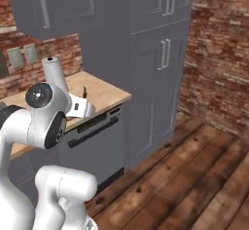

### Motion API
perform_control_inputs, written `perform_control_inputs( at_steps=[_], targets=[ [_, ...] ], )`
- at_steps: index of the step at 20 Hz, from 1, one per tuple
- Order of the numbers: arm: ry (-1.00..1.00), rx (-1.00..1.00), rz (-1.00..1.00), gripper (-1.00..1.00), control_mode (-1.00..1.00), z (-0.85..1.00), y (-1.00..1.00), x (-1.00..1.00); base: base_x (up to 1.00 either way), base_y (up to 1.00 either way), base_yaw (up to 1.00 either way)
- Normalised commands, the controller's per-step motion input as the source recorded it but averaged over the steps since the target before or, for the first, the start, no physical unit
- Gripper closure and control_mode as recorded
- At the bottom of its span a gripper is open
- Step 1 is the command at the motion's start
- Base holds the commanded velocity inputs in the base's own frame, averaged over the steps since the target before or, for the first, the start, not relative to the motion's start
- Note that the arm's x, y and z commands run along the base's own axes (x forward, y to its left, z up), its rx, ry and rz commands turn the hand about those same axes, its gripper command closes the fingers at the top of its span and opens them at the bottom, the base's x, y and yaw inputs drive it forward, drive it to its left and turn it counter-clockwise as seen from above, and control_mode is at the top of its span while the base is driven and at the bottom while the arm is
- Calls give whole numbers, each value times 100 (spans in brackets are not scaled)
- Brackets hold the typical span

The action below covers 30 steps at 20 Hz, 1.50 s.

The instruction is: Retrieve the sausage and cheese from the fridge and place them on the cutting board on the counter.

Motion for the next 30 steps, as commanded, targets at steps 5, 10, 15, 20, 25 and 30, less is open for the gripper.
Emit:
perform_control_inputs(
  at_steps=[5,10,15,20,25,30],
  targets=[
    [0,0,0,100,100,0,0,0,56,-7,59],
    [0,0,0,100,100,0,0,0,50,-13,66],
    [0,0,0,100,100,0,0,0,49,-17,63],
    [0,0,0,100,100,0,0,0,50,-20,58],
    [0,0,0,100,100,0,0,0,50,-26,52],
    [0,0,0,100,100,0,0,0,44,-50,23]
  ],
)
